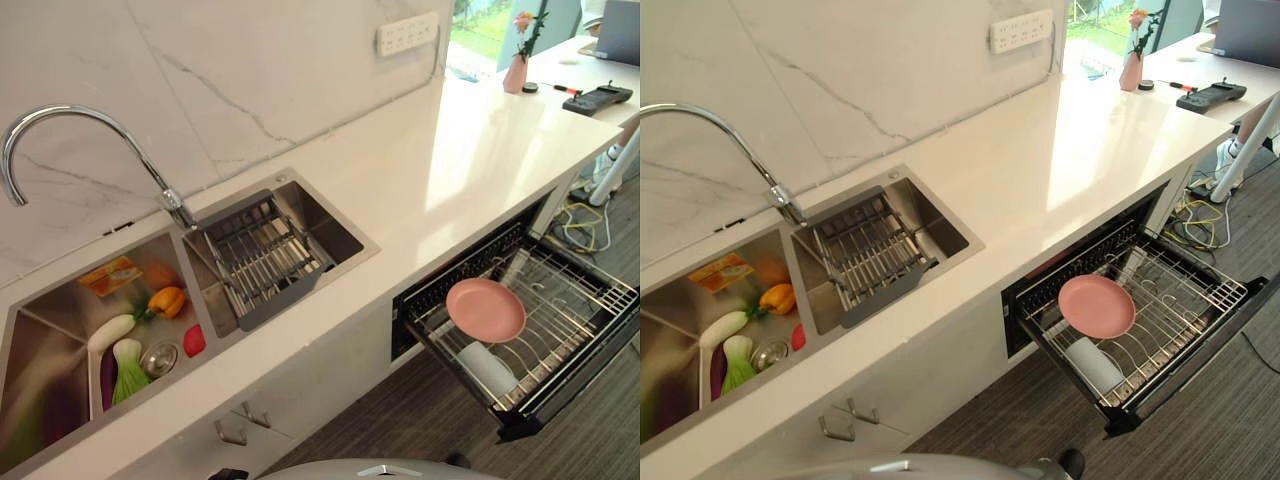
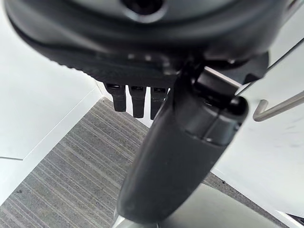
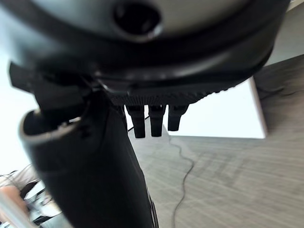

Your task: Place the dishes in the dishwasher.

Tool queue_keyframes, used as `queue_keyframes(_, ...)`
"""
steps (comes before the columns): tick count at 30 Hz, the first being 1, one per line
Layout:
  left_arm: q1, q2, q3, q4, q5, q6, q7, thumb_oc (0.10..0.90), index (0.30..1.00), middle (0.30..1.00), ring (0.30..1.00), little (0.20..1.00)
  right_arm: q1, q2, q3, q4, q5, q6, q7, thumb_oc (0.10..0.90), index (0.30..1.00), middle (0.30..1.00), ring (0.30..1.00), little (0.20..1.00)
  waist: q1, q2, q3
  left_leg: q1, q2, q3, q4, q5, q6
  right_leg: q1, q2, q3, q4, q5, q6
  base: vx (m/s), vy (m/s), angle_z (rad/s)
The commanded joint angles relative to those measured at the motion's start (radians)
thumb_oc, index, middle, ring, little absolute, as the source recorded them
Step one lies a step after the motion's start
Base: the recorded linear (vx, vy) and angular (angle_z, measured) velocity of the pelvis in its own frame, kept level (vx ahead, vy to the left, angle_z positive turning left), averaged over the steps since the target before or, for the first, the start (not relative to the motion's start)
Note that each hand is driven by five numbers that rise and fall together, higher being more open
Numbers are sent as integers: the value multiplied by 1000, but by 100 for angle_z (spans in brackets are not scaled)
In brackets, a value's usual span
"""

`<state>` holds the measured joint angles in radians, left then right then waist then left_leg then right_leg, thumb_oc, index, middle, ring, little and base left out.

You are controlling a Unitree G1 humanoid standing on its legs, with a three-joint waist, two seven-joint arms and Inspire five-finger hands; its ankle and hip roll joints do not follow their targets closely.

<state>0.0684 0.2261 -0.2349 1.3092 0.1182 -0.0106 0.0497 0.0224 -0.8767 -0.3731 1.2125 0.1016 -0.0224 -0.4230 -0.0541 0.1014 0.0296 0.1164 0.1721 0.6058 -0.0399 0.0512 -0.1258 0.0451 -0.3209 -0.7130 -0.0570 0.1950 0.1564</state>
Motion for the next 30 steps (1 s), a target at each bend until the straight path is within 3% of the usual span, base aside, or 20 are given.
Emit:
queue_keyframes(1, -78, -17, 49, -26, -75, -32, 27, 800, 900, 900, 900, 900, -66, 58, 7, 2, 67, -69, -33, 400, 300, 300, 300, 300, 47, -11, -13, -58, 47, -37, -34, 49, -20, 46, -1, -48, 19, -109, 28, -5, 14, 8)
queue_keyframes(5, -66, -22, 44, -17, -83, -21, 17, 800, 900, 900, 900, 900, -123, 228, 133, 54, 102, -69, 16, 400, 300, 300, 300, 300, 82, -7, -6, -75, 39, -65, -34, 51, -14, 61, -2, -80, 24, -120, 21, -6, 25, 19)
queue_keyframes(6, -65, -19, 47, -17, -83, -21, 17, 800, 900, 900, 900, 900, -126, 230, 137, 57, 103, -69, 16, 400, 300, 300, 300, 300, 77, -10, -6, -76, 39, -67, -34, 51, -14, 61, -2, -82, 23, -120, 21, -4, 32, 24)
queue_keyframes(8, -48, -19, 46, -7, -84, -16, 15, 800, 900, 900, 900, 900, -181, 307, 232, 52, 78, -64, 48, 400, 300, 300, 300, 300, 117, -4, -5, -90, 27, -89, -35, 51, -8, 69, -9, -110, 25, -121, 21, -3, 49, 37)
queue_keyframes(10, -44, -11, 51, -3, -82, -15, 15, 800, 900, 900, 900, 900, -198, 322, 271, 46, 57, -61, 61, 400, 300, 300, 300, 300, 122, -6, -2, -100, 21, -102, -35, 52, -5, 72, -13, -126, 27, -123, 22, -5, 43, 41)
queue_keyframes(12, -34, 3, 42, 0, -76, -16, 14, 800, 900, 900, 900, 900, -248, 341, 355, 1, -6, -61, 85, 400, 300, 300, 300, 300, 173, -3, 1, -123, 11, -134, -37, 54, 0, 79, -22, -157, 31, -126, 22, -31, 55, 42)
queue_keyframes(14, -28, 6, 34, 0, -67, -18, 9, 800, 900, 900, 900, 900, -270, 339, 388, -14, -41, -57, 98, 400, 300, 300, 300, 300, 183, -3, 0, -136, 6, -152, -37, 56, 2, 84, -26, -179, 34, -128, 23, -19, 49, 39)
queue_keyframes(15, -14, 11, 9, -1, -41, -23, -1, 800, 900, 900, 900, 900, -303, 325, 443, -40, -111, -51, 114, 400, 300, 300, 300, 300, 220, -3, -1, -150, -2, -178, -39, 56, 6, 94, -33, -213, 40, -128, 24, -7, 51, 48)
queue_keyframes(18, -6, 12, 0, -2, -36, -25, -5, 800, 900, 900, 900, 900, -322, 313, 473, -63, -151, -50, 121, 400, 300, 300, 300, 300, 232, -2, -2, -162, -9, -201, -38, 58, 9, 103, -37, -238, 45, -130, 26, 6, 47, 58)
queue_keyframes(23, 18, 13, -44, 15, -16, -28, -30, 800, 900, 900, 900, 900, -453, 253, 636, -150, -324, -63, 147, 400, 300, 300, 300, 300, 340, -10, -6, -212, -42, -295, -39, 70, 21, 146, -54, -360, 78, -142, 30, 9, 69, 66)
queue_keyframes(28, 24, 20, -59, 17, -10, -31, -43, 800, 900, 900, 900, 900, -542, 238, 732, -199, -399, -80, 149, 400, 300, 300, 300, 300, 379, -21, -3, -239, -50, -332, -39, 82, 22, 155, -51, -396, 93, -153, 27, 15, 52, 65)
queue_keyframes(30, 27, 25, -56, 17, -18, -33, -47, 800, 900, 900, 900, 900, -572, 252, 771, -234, -422, -86, 150, 483, 425, 425, 425, 425, 392, -28, -1, -245, -51, -337, -39, 85, 23, 155, -49, -396, 95, -155, 26, 22, 35, 34)
